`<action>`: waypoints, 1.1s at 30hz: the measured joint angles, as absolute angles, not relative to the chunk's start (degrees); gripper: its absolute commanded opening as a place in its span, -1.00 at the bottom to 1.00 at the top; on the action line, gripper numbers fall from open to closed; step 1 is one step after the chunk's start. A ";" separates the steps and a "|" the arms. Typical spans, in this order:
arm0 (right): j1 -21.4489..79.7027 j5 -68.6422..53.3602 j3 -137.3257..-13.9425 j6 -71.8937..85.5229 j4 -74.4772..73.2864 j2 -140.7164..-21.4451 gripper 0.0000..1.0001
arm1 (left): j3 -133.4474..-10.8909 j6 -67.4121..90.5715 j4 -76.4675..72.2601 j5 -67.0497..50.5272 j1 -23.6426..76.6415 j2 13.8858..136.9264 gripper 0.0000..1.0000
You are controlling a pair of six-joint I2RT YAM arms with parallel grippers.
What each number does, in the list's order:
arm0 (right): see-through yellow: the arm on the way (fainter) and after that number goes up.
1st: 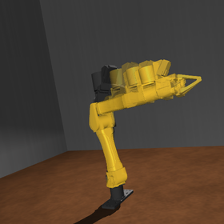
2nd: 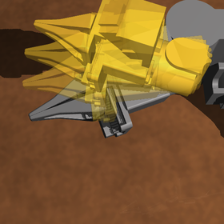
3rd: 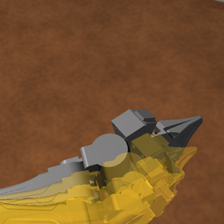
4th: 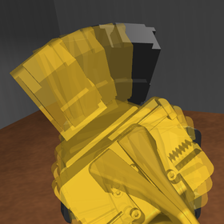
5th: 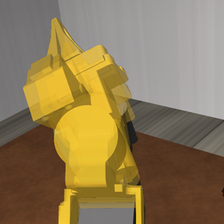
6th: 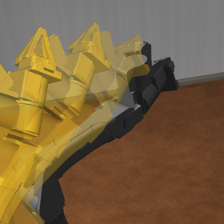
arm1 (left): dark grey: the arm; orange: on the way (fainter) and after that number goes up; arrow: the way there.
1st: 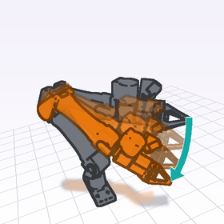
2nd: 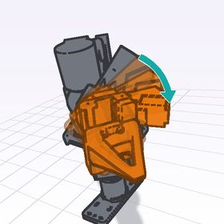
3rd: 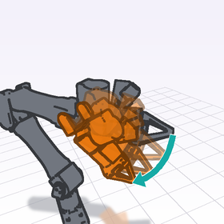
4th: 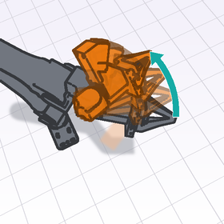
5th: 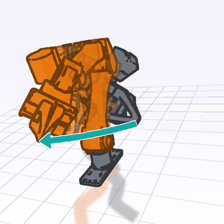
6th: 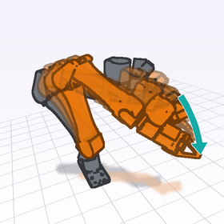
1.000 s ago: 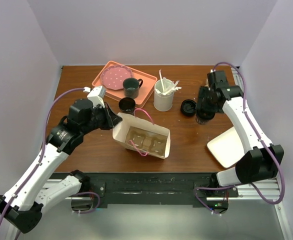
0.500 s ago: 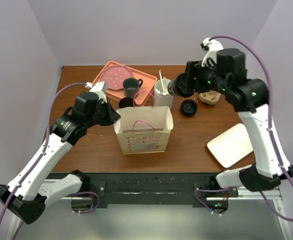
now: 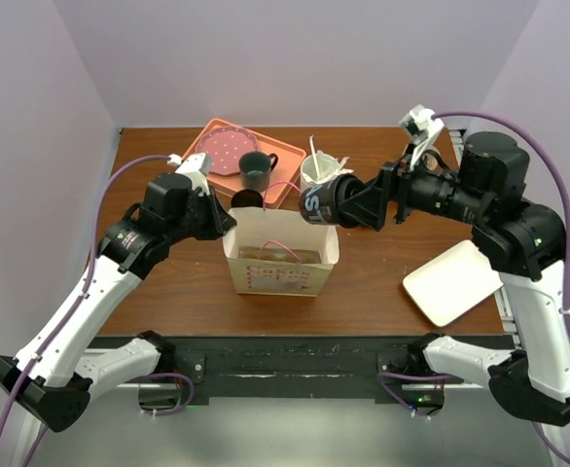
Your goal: Pack the takeout coffee
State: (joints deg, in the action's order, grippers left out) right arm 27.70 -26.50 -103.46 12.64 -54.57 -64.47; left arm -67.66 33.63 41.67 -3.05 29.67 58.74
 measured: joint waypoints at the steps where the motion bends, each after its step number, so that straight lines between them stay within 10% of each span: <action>1: 28.18 -26.76 -103.20 12.32 -54.57 -64.51 -0.12 | -67.79 33.61 41.63 -3.20 29.67 58.72 -1.00; 13: 39.75 -22.04 -98.48 6.74 -56.25 -68.18 -0.22 | -67.35 33.93 39.79 -7.31 29.67 56.86 -0.97; 22: 49.71 -10.68 -94.87 1.45 -56.51 -69.43 -0.24 | -65.32 33.41 37.28 -10.33 29.67 55.24 -0.30; 33: 65.91 4.34 -91.72 -1.52 -56.58 -71.66 -0.28 | -61.89 30.11 39.88 -13.08 29.69 53.10 -0.09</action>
